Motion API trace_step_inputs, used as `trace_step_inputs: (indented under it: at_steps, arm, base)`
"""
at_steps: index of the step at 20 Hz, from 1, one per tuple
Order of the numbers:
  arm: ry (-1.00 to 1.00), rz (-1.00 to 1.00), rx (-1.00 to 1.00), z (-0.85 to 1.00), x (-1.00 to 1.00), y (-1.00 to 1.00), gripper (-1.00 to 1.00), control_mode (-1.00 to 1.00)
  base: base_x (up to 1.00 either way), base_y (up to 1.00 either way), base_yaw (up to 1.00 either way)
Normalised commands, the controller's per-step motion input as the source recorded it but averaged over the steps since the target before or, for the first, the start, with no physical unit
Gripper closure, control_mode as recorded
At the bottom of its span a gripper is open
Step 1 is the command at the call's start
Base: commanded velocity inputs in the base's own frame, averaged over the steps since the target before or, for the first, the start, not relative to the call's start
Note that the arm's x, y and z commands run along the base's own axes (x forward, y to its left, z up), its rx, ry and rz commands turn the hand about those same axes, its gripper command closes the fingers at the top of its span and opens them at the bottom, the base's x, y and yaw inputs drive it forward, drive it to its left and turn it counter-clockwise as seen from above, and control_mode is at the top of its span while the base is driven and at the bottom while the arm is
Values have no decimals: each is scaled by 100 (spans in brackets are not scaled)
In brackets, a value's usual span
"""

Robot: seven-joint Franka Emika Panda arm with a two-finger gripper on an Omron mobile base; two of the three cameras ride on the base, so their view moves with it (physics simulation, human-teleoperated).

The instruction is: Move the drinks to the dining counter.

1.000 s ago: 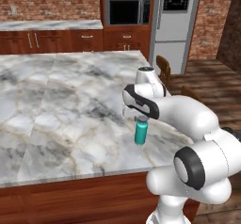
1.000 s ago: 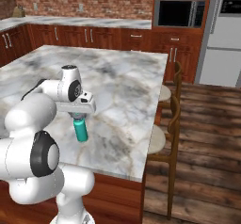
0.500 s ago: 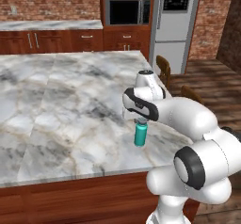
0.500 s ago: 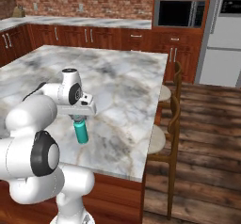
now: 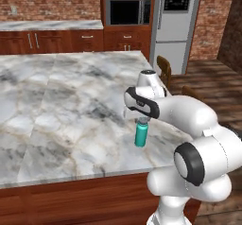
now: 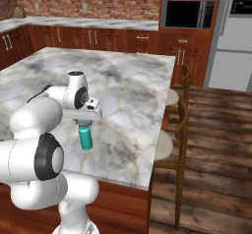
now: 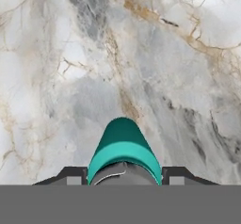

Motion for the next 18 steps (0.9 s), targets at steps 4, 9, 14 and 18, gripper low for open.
trace_step_inputs:
  at_steps: [4,9,14,18]
  arm:
    - [-12,0,1,-16,0,-6,-100,-100]
    - [-13,0,0,-1,0,0,-100,-100]
    - [-21,0,0,0,-15,0,-100,-100]
    - [-21,0,0,28,-9,-2,-100,-100]
  base:
    - [0,0,0]
    - [0,0,0]
    - [0,0,0]
    - [0,0,0]
